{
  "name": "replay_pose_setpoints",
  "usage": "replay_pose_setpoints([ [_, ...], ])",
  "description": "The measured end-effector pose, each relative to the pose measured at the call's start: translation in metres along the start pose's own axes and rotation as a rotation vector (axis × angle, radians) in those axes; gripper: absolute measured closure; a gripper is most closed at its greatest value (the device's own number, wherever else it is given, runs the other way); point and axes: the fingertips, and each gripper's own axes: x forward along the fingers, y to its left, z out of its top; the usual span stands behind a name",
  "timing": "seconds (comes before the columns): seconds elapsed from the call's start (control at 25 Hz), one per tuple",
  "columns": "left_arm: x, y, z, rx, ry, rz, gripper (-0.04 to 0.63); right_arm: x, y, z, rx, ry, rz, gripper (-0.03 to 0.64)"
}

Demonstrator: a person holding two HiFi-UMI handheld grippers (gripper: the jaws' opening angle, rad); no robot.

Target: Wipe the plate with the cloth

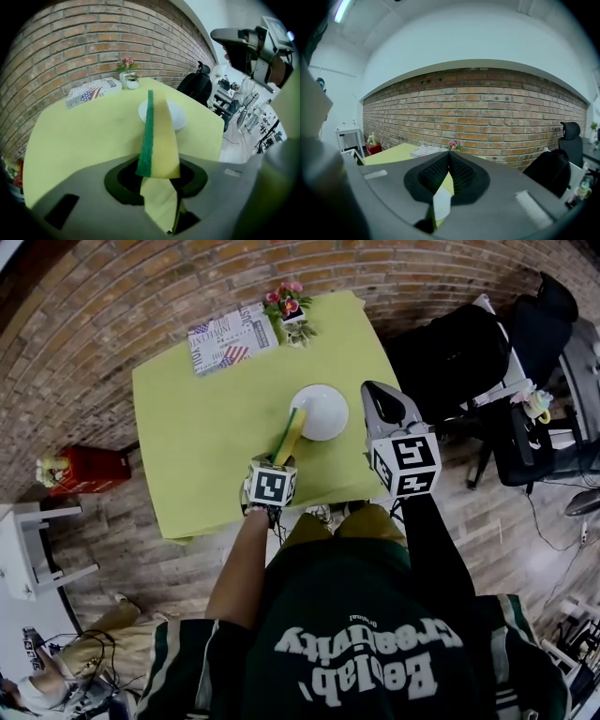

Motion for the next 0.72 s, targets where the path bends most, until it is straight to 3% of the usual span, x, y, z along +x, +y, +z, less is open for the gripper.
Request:
replay_pose_setpoints([
  [0.24, 0.007, -0.04, 0.018, 0.107, -0.046, -0.095, 0.459, -0.006, 0.0, 0.001, -0.002, -0.004, -0.008, 0.603],
  [0.44, 0.02, -0.077, 0.009, 0.188, 0.018, -0.167, 0.459, -0.015, -0.007, -0.001, -0.003, 0.002, -0.035, 0.603],
  [0.72, 0.023, -0.076, 0.007, 0.19, 0.04, -0.168, 0.457, -0.017, -0.011, -0.004, -0.006, 0.012, -0.048, 0.603],
])
